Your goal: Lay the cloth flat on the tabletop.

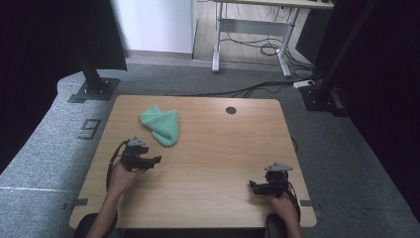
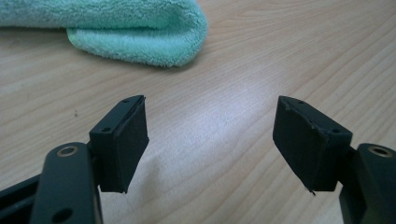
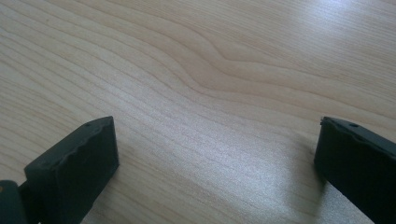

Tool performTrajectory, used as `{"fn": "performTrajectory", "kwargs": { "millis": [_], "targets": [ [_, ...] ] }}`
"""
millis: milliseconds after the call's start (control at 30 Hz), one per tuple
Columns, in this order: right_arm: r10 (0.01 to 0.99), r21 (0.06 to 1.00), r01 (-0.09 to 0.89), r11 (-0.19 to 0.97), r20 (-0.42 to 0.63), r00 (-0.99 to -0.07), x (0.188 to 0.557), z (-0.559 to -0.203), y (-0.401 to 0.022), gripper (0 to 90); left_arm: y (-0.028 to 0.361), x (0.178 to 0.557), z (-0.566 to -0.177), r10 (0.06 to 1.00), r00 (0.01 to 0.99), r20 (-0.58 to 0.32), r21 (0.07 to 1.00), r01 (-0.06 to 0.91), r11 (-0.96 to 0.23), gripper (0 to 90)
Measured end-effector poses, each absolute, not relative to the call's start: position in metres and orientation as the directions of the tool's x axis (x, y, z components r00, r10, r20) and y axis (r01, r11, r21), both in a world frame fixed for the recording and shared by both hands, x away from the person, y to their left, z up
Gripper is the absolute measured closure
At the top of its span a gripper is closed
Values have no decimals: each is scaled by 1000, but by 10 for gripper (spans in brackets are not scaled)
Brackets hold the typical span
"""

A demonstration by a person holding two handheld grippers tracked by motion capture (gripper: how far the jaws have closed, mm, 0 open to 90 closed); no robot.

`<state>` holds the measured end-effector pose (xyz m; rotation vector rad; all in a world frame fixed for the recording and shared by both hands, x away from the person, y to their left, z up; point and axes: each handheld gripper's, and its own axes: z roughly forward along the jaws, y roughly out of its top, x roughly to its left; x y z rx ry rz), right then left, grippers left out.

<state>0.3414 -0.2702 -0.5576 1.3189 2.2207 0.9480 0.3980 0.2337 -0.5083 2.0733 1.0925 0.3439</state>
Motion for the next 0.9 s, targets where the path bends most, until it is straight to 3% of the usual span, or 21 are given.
{"fn": "performTrajectory", "kwargs": {
  "millis": [900],
  "targets": [
    [876, 718, 614, 329, 11, -482, 341, -558, -270, 0, 208, 443, -508, 787, 611, -86, 730, 576, -367, 439]
  ]
}}
